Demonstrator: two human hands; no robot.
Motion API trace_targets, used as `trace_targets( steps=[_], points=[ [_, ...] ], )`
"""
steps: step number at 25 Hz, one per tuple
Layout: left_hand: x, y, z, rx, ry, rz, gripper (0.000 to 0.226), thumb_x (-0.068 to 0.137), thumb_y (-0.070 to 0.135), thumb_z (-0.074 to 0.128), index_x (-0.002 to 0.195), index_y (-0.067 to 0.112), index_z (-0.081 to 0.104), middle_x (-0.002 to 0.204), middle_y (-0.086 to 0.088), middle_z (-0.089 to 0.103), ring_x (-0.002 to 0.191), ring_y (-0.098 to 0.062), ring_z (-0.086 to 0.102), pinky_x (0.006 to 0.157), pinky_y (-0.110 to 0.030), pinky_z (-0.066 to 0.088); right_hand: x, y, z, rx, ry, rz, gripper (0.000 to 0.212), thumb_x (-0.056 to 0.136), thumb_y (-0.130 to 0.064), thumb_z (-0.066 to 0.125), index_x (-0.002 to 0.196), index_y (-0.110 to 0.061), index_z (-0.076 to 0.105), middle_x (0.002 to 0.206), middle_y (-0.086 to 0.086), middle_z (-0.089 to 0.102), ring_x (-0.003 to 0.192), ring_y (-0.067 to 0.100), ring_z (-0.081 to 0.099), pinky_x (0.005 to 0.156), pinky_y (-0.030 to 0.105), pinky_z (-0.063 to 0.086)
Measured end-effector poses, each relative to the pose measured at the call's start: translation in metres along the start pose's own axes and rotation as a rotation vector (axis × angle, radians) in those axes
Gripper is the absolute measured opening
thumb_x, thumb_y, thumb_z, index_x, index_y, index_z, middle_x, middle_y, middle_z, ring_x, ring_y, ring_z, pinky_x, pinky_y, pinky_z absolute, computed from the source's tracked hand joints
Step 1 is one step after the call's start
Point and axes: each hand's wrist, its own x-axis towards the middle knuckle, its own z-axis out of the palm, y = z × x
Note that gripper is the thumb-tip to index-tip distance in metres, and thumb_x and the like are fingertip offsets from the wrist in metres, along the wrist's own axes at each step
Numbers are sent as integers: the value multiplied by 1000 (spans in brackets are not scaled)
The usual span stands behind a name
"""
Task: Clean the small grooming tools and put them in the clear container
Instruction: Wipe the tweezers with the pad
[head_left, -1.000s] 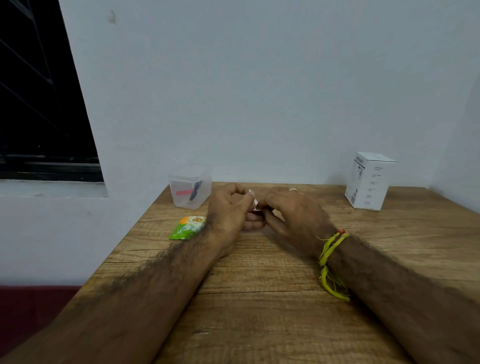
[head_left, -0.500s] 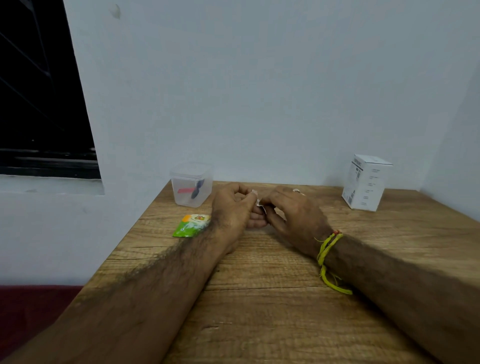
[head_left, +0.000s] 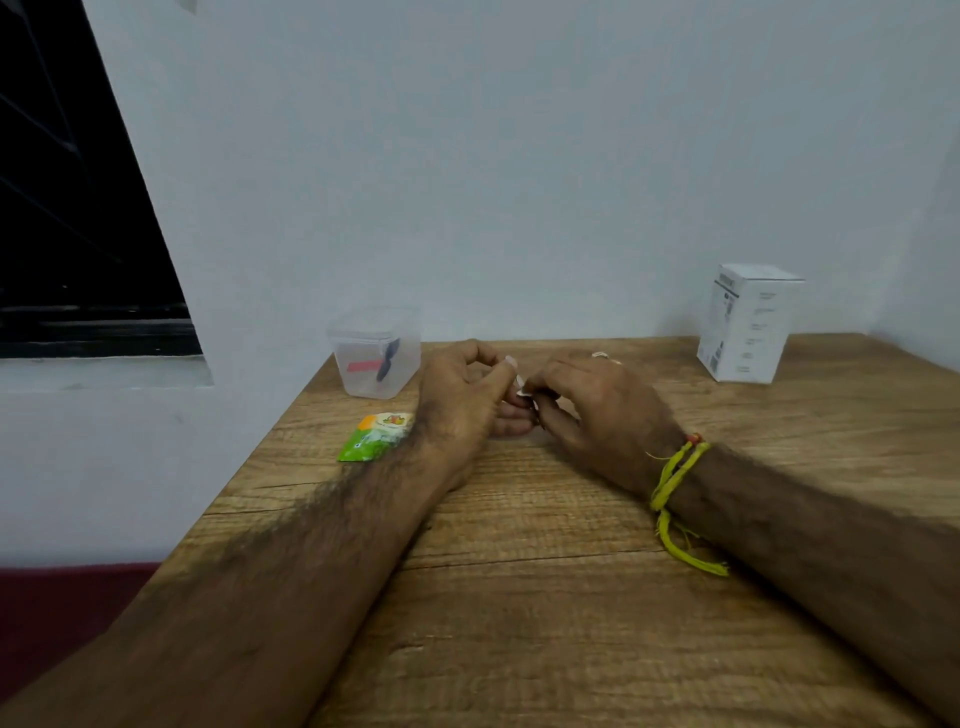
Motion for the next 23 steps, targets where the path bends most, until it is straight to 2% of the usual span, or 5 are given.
trace_targets(
  steps=[4, 8, 15, 23],
  points=[
    [1, 1, 1, -8, 11, -6, 8, 99, 11, 62, 95, 4, 60, 67, -12, 66, 48, -20, 68, 48, -29, 58, -2, 2, -2, -13, -88, 43, 23, 90, -28, 49, 96, -17, 68, 89, -1, 67, 82, 25, 62, 74, 44, 49],
    [2, 0, -1, -1, 30, -2, 10, 99, 12, 62, 98, 3, 61, 68, -12, 66, 49, -20, 67, 49, -30, 59, -1, -1, -3, 29, -103, 35, 27, 90, -29, 45, 97, -17, 69, 90, -1, 67, 83, 25, 62, 75, 44, 50],
    [1, 0, 0, -17, 24, 15, 8, 99, 11, 62, 96, 3, 60, 66, -11, 66, 47, -18, 66, 48, -28, 58, -3, -3, -8, 35, -85, 11, 20, 88, -21, 54, 96, -15, 71, 89, -1, 69, 81, 21, 63, 74, 38, 49],
    [-1, 2, 0, -17, 35, 21, 13, 99, 8, 60, 102, -5, 59, 64, -11, 64, 43, -14, 62, 46, -27, 56, -6, -6, -13, 4, -143, -4, 19, 89, -23, 52, 97, -16, 68, 92, -1, 68, 83, 23, 63, 74, 41, 50]
  ],
)
